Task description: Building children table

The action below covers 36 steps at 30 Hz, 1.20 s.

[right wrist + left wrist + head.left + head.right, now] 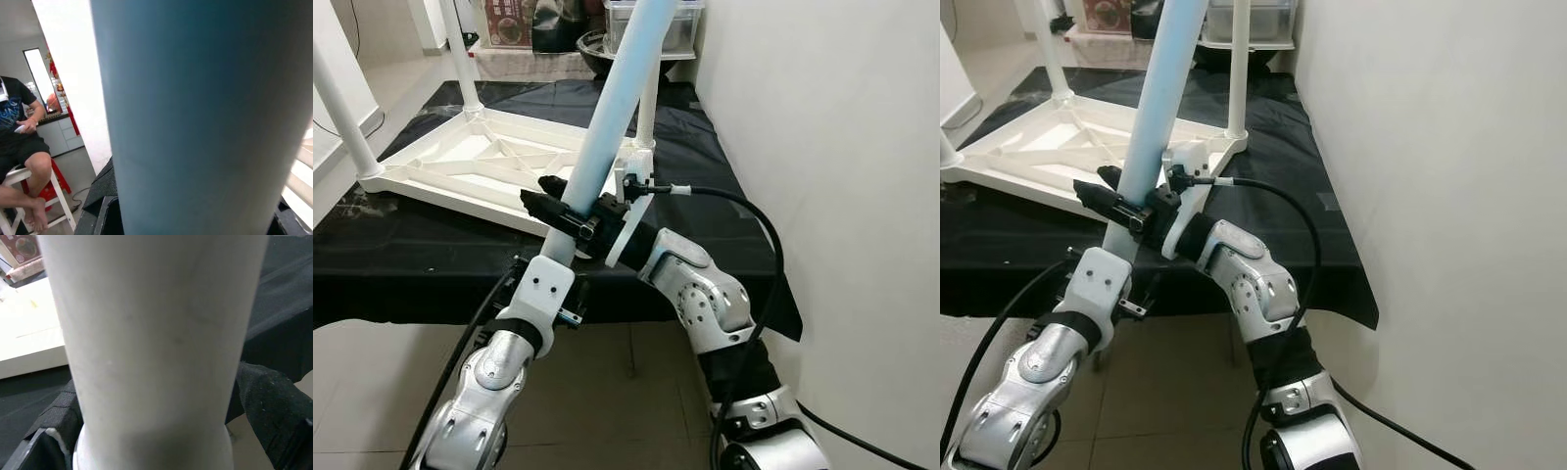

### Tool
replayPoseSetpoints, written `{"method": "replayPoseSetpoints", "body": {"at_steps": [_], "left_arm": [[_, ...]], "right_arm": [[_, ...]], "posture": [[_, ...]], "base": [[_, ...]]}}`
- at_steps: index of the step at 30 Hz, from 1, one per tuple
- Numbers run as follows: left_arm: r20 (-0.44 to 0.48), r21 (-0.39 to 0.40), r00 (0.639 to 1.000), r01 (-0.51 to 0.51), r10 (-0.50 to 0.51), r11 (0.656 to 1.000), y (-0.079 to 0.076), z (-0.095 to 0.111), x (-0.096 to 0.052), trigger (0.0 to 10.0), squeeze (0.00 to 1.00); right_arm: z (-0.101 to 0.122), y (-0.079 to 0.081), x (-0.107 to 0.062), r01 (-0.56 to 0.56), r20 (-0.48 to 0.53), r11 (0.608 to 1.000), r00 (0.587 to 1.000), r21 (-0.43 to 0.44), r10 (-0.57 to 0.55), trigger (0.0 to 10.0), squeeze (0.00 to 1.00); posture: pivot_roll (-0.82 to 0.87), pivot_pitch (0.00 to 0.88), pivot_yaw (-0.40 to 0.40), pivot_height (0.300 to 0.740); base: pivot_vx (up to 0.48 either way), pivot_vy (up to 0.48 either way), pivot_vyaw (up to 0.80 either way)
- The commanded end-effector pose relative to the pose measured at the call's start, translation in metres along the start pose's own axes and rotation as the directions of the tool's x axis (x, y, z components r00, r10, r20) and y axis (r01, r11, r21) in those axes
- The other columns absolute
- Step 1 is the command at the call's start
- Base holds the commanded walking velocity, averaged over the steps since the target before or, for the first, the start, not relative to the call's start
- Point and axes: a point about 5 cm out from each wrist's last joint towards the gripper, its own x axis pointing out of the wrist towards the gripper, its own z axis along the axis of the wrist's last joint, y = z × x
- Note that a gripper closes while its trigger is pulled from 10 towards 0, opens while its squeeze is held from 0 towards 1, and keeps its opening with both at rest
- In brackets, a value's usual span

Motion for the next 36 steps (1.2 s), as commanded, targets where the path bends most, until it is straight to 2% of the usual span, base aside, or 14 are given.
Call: {"method": "replayPoseSetpoints", "body": {"at_steps": [1,2,3,15,16,18,19,20,24,25,28,29,33,36], "left_arm": [[-0.041,0.009,0.999,0.014,-0.014,1.0,-0.003,-0.007,0.001,9.0,0.0],[-0.043,0.009,0.999,0.016,-0.016,1.0,-0.003,-0.007,0.001,9.0,0.0],[-0.042,0.006,0.999,0.019,-0.019,1.0,-0.003,-0.008,0.001,0.0,0.0],[-0.061,0.011,0.998,0.017,-0.016,1.0,-0.003,-0.018,-0.003,0.0,0.0],[-0.065,0.007,0.998,0.018,-0.017,1.0,-0.003,-0.018,-0.003,1.0,0.0],[-0.069,-0.002,0.997,0.016,-0.016,1.0,-0.004,-0.018,-0.003,1.0,0.0],[-0.072,-0.015,0.997,0.016,-0.017,1.0,-0.004,-0.018,-0.003,4.7,0.0],[-0.055,-0.034,0.998,0.028,-0.03,0.999,-0.006,-0.016,-0.003,10.0,0.0],[-0.001,-0.202,0.999,0.045,-0.046,0.978,-0.007,-0.007,-0.01,10.0,0.0],[0.038,-0.253,0.997,0.078,-0.071,0.964,-0.008,-0.004,-0.018,10.0,0.0],[0.054,-0.25,0.995,0.097,-0.086,0.963,-0.008,-0.003,-0.021,10.0,0.0],[0.083,-0.318,0.981,0.194,-0.176,0.928,-0.013,-0.003,-0.031,10.0,0.0],[0.1,-0.345,0.972,0.234,-0.213,0.909,-0.015,-0.003,-0.036,10.0,0.0],[0.135,-0.38,0.929,0.37,-0.345,0.848,-0.023,-0.004,-0.05,10.0,0.0]], "right_arm": [[0.005,0.007,0.003,-0.03,0.017,1.0,0.999,0.001,0.03,10.0,0.0],[0.005,0.007,0.003,-0.029,0.017,1.0,0.999,0.002,0.029,10.0,0.0],[0.005,0.007,0.003,-0.03,0.015,1.0,0.999,0.002,0.03,10.0,0.0],[0.008,0.005,0.003,-0.013,0.036,0.999,0.999,0.042,0.011,10.0,0.0],[0.009,0.004,0.003,-0.002,0.046,0.999,0.999,0.052,0.0,10.0,1.0],[0.009,0.002,0.002,0.007,0.051,0.998,0.999,0.055,-0.01,10.0,1.0],[0.009,0.001,0.002,0.011,0.053,0.998,0.998,0.059,-0.014,10.0,1.0],[0.008,-0.001,0.001,0.008,0.051,0.998,0.999,0.056,-0.011,10.0,1.0],[0.007,-0.009,-0.003,0.028,0.033,0.999,0.999,0.038,-0.029,10.0,1.0],[0.008,-0.014,-0.006,0.031,0.023,0.999,0.999,0.038,-0.032,10.0,0.0],[0.009,-0.017,-0.008,0.032,0.02,0.999,0.999,0.035,-0.033,10.0,0.0],[0.007,-0.015,-0.016,-0.093,-0.017,0.991,0.995,0.094,0.095,10.0,0.0],[0.007,-0.013,-0.019,-0.145,-0.027,0.982,0.988,0.124,0.149,10.0,0.0],[0.01,-0.01,-0.026,-0.279,-0.059,0.948,0.955,0.151,0.291,10.0,0.0]], "posture": [[0.06,0.062,-0.033,0.74],[0.06,0.062,-0.033,0.74],[0.06,0.062,-0.033,0.74],[0.05,0.062,-0.035,0.74],[0.05,0.062,-0.035,0.74],[0.05,0.062,-0.035,0.74],[0.05,0.062,-0.035,0.74],[0.05,0.062,-0.035,0.74],[0.05,0.059,-0.035,0.74],[0.05,0.059,-0.035,0.74],[0.05,0.059,-0.035,0.74],[0.06,0.056,-0.032,0.74],[0.06,0.056,-0.032,0.74],[0.05,0.052,-0.023,0.74]], "base": [[0.0,0.0,0.0],[0.0,0.0,0.0],[0.0,0.0,0.0],[0.0,0.0,0.0],[0.0,0.0,0.0],[0.0,0.0,0.0],[0.0,0.0,0.0],[0.0,0.0,0.0],[0.0,0.0,0.0],[0.0,0.0,0.0],[0.0,0.0,0.0],[0.0,0.0,0.0],[0.0,0.0,0.0],[0.0,0.0,0.0]]}}
